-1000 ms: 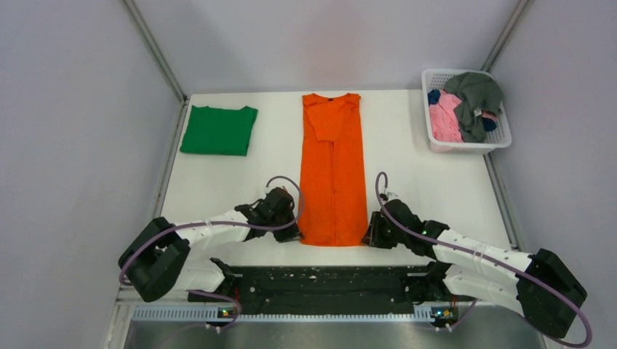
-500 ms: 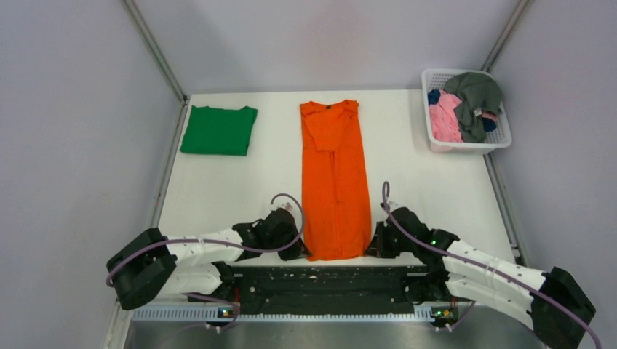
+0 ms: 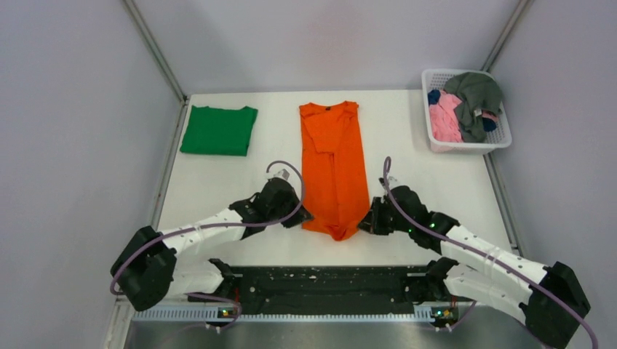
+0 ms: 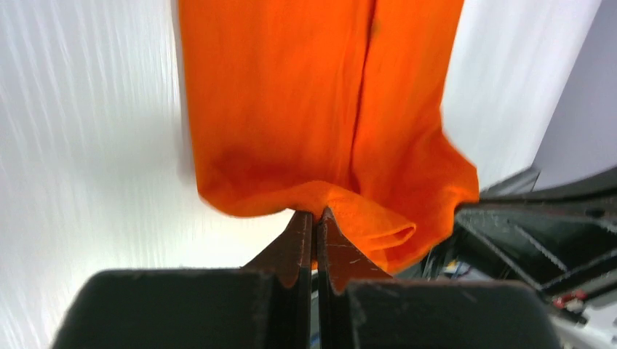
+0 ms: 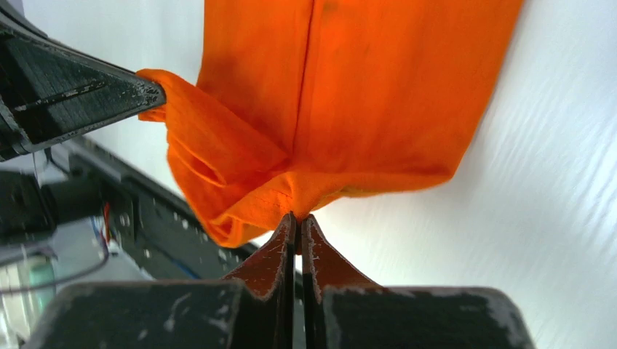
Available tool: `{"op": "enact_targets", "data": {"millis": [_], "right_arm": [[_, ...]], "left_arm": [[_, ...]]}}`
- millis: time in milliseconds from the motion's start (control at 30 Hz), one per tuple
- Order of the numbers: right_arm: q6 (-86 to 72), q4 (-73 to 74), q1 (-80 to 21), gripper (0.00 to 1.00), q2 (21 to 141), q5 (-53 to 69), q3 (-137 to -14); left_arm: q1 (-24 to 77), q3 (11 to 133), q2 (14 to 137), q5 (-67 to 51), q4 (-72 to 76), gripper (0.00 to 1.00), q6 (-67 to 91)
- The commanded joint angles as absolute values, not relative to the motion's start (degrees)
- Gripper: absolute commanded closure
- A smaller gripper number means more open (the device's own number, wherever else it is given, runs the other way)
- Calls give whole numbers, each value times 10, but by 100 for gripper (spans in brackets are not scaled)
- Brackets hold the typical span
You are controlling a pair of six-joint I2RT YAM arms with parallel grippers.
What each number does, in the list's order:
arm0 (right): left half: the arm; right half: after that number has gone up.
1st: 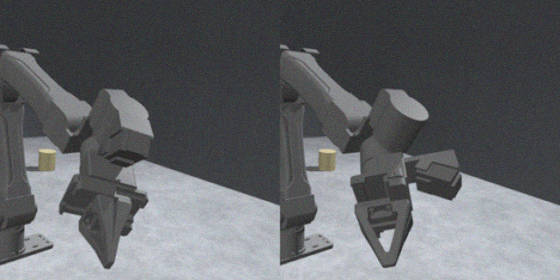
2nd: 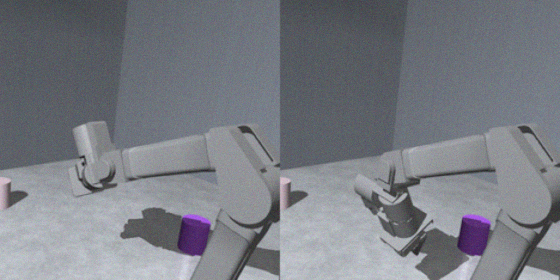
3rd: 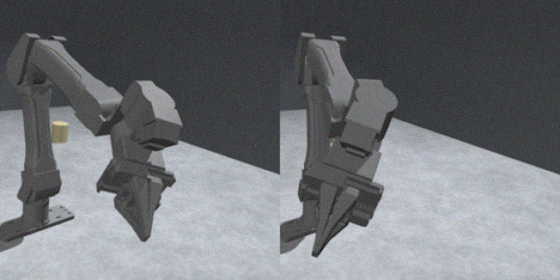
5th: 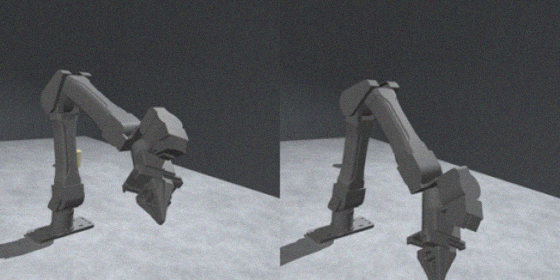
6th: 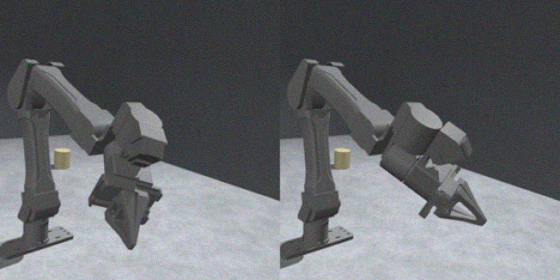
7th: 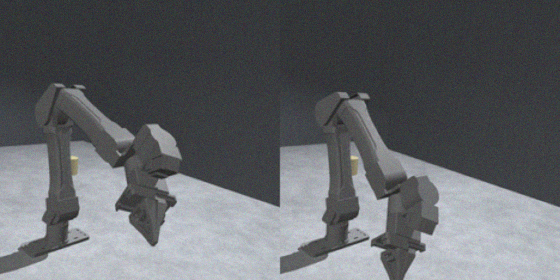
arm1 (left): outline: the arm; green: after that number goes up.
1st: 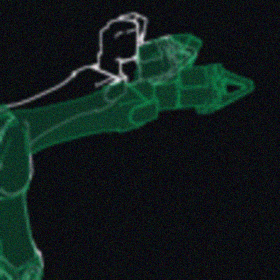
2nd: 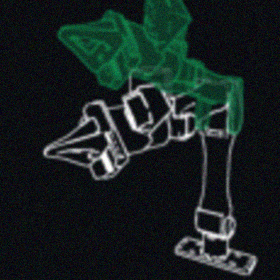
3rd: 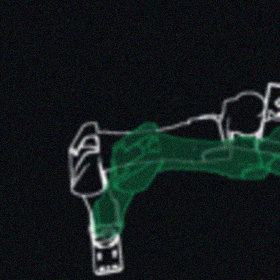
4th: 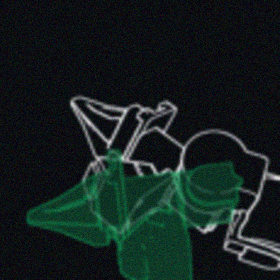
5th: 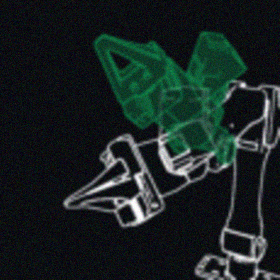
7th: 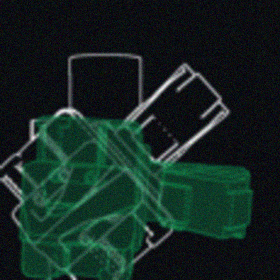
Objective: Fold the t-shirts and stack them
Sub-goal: Fold the folded rectangular tshirt in 1/3 of the way
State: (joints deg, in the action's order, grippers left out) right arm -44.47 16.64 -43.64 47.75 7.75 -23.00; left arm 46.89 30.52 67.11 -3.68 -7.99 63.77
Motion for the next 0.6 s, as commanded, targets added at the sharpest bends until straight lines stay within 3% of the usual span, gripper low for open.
{"op": "enact_targets", "data": {"millis": [0,267,567], "right_arm": [[-416,118,-374,100,543,45,-306],[-367,72,-297,100,678,36,-413],[-348,37,-234,100,823,46,-516]], "left_arm": [[392,380,738,-61,-56,100,569],[312,577,900,-102,-128,100,497],[256,699,1006,-106,-168,100,465]]}}
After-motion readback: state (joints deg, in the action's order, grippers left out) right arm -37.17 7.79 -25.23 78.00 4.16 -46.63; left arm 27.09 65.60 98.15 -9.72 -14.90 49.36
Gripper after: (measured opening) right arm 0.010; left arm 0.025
